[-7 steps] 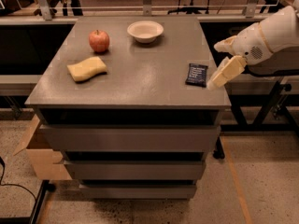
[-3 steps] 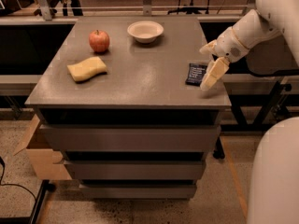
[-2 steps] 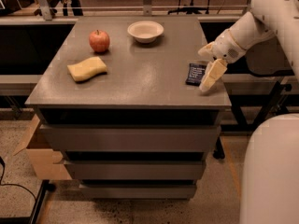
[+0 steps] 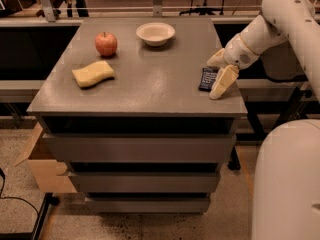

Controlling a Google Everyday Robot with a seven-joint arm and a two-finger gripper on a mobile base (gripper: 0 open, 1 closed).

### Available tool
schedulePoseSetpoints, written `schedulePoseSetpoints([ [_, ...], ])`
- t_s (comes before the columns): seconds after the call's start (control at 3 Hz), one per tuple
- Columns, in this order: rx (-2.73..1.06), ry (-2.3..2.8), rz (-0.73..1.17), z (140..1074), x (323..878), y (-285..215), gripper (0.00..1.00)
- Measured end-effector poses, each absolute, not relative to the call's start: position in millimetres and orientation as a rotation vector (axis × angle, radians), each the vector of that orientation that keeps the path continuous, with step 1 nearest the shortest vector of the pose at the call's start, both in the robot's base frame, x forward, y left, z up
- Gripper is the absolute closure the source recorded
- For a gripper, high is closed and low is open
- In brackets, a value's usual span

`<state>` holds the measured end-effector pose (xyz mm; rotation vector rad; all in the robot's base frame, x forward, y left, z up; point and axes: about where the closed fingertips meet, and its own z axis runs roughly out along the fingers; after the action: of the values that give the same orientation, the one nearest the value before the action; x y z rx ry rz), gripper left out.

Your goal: Move rxbar blueberry near paper bowl

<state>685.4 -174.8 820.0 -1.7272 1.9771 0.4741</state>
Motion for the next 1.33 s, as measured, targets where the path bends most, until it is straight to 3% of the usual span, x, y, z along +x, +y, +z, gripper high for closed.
schedulePoseSetpoints([
  [0.33, -1.735, 1.968, 0.473, 822, 683, -171, 0.49],
  [1.0, -1.735, 1.967, 0.473, 831, 683, -171, 0.96],
  [1.33, -1.720, 1.887, 0.443, 863, 672, -175, 1.00],
])
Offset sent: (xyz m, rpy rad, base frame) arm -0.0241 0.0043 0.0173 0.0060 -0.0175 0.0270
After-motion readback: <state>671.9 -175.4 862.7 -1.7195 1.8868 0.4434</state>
